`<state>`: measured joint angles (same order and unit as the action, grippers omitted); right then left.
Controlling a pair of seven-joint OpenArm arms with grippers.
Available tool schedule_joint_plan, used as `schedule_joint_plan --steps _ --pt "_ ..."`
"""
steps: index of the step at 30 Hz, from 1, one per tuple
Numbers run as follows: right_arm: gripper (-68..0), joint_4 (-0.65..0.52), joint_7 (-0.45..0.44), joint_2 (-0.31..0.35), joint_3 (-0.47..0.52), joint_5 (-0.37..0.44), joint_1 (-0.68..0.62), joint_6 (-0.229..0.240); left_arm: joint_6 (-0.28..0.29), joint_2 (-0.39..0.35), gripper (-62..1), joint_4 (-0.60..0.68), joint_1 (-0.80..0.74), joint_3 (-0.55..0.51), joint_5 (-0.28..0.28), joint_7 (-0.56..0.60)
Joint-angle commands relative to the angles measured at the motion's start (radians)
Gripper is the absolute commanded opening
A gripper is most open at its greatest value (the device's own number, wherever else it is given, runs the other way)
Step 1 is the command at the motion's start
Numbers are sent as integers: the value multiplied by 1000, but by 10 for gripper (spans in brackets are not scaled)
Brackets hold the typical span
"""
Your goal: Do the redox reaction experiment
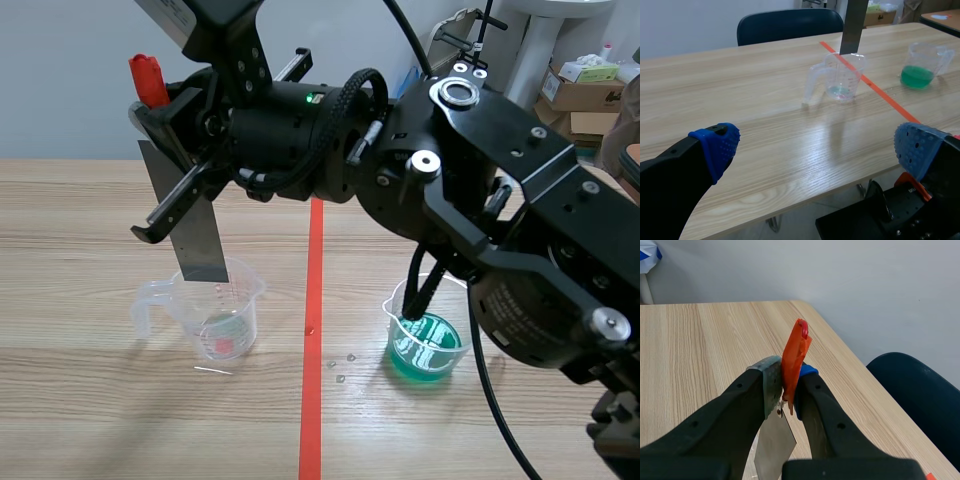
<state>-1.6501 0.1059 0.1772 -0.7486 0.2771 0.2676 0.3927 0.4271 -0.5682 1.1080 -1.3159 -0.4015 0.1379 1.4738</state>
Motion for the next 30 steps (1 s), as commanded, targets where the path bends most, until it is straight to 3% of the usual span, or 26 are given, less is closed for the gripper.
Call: schedule_joint_plan --steps 1,25,30 --pt "-656 -8 -19 -6 1 10 17 -6 5 0 14 11 -1 3 7 18" --pt "-656 -6 -19 -6 1 10 17 -6 6 0 14 11 -1 3 7 18" --pt "-656 34 -61 -6 1 10 17 -6 6 0 14 11 -1 3 7 18"
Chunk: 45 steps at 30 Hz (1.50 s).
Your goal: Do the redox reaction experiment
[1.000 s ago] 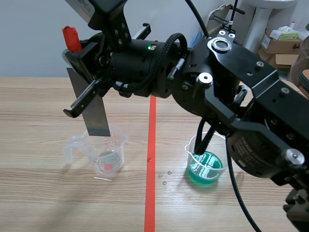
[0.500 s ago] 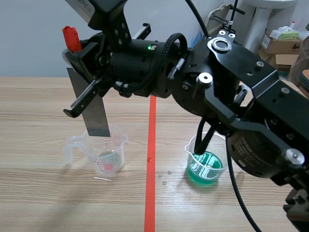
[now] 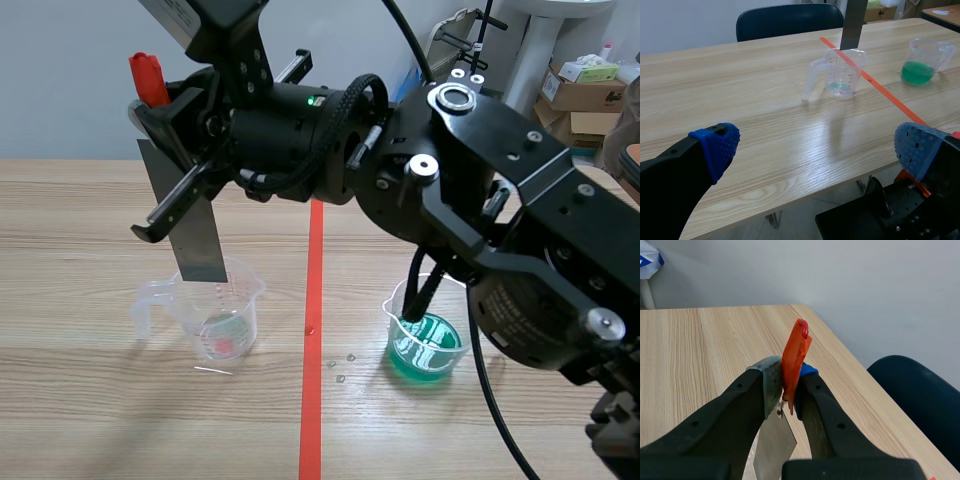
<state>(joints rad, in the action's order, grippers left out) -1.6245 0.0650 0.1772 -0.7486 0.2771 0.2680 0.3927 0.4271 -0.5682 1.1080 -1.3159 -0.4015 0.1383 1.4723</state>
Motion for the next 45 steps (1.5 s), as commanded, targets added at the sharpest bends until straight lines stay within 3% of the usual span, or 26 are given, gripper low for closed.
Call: schedule_joint_plan --steps 1,7,20,29,45 --pt "-656 19 -31 -6 1 10 17 -6 6 0 14 11 -1 3 7 19" --pt "-656 97 -113 -8 1 -2 17 -6 6 0 14 11 -1 3 7 19" --pt "-656 309 -297 -75 1 -187 17 -6 12 0 14 11 -1 3 6 19" --pt "-656 365 -394 -105 1 -326 17 -11 12 0 14 11 -1 3 6 19" --pt "-656 448 -480 -122 1 -436 17 -11 12 0 14 11 -1 3 6 19"
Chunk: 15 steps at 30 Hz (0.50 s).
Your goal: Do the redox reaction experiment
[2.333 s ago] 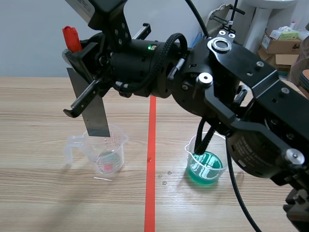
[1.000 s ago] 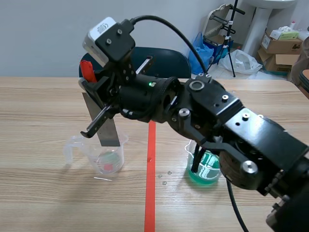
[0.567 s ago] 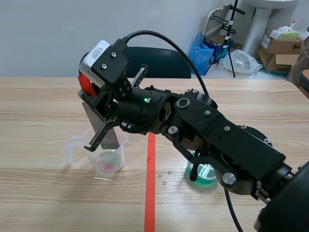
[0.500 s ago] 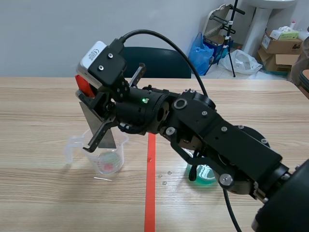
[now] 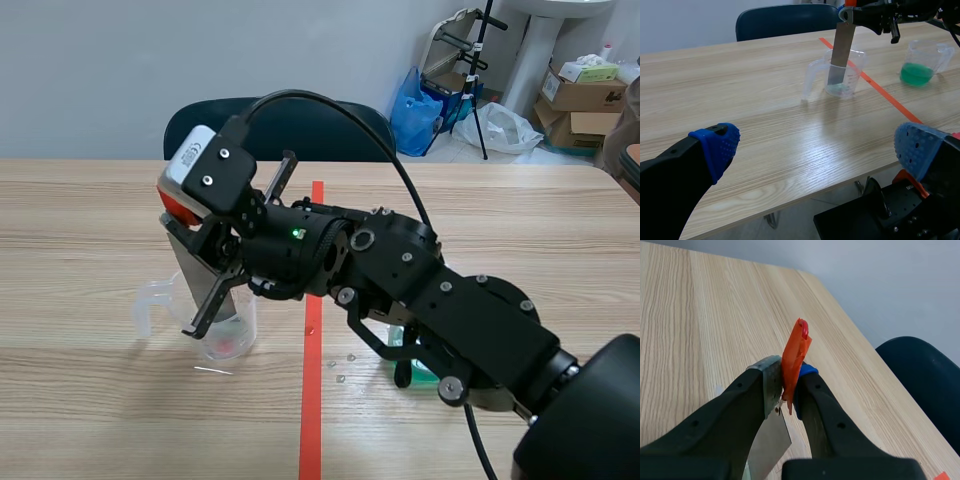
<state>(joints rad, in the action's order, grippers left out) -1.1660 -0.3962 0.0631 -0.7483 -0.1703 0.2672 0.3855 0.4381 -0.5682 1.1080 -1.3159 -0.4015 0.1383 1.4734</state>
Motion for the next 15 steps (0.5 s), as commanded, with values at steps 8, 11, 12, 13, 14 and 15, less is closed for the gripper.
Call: schedule_joint_plan --steps 8,11,12,13,14,15 --pt "-655 -11 -26 -8 1 -11 18 -4 1 0 14 11 -1 3 7 18" --pt "-634 -11 -26 -8 1 -11 18 -3 1 0 14 11 -1 3 7 18" --pt "-620 -11 -26 -8 1 -11 18 -3 1 0 14 11 -1 3 7 18" --pt "-606 -11 -26 -8 1 -11 18 -3 1 0 14 11 -1 3 7 18" --pt "-593 -11 -25 -8 1 -11 18 -3 1 0 14 11 -1 3 7 18" --pt "-577 -11 -25 -8 1 -13 18 -3 1 0 14 11 -1 3 7 18"
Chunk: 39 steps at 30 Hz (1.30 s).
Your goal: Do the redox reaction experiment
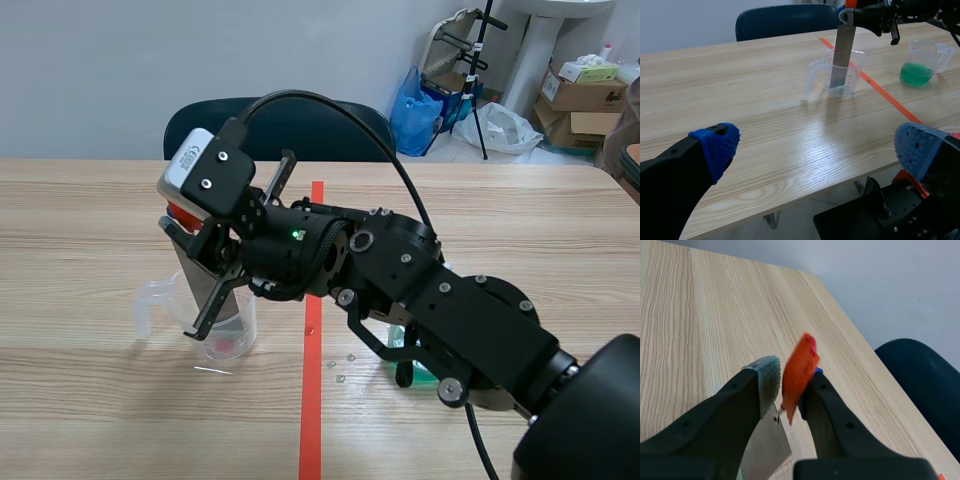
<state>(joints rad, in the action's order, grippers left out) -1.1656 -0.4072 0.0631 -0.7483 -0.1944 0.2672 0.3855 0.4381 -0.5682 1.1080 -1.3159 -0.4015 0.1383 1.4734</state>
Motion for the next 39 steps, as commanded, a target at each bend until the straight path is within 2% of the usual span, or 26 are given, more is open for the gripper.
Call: schedule_joint_plan --steps 1,3,5,7,8,15,23,39 --pt "-555 -11 -14 -8 1 2 18 -3 1 0 14 11 -1 3 7 18" --pt "-480 -11 -14 -8 1 -25 18 -3 1 0 14 11 -1 3 7 18" --pt "-358 -11 -14 -8 1 -66 18 -2 1 0 14 11 -1 3 7 18" --pt "-229 -11 -14 -8 1 -73 18 2 1 0 14 11 -1 3 7 18" --pt "-186 -11 -14 -8 1 -73 18 2 1 0 14 11 -1 3 7 18" --pt "-3 -11 -18 -8 1 -73 13 34 1 0 14 11 -1 3 7 18" --pt "4 -11 -18 -5 -23 -72 10 54 1 0 14 11 -1 3 7 18" --pt "4 -11 -2 -2 -51 -72 9 55 1 0 14 11 -1 3 6 18"
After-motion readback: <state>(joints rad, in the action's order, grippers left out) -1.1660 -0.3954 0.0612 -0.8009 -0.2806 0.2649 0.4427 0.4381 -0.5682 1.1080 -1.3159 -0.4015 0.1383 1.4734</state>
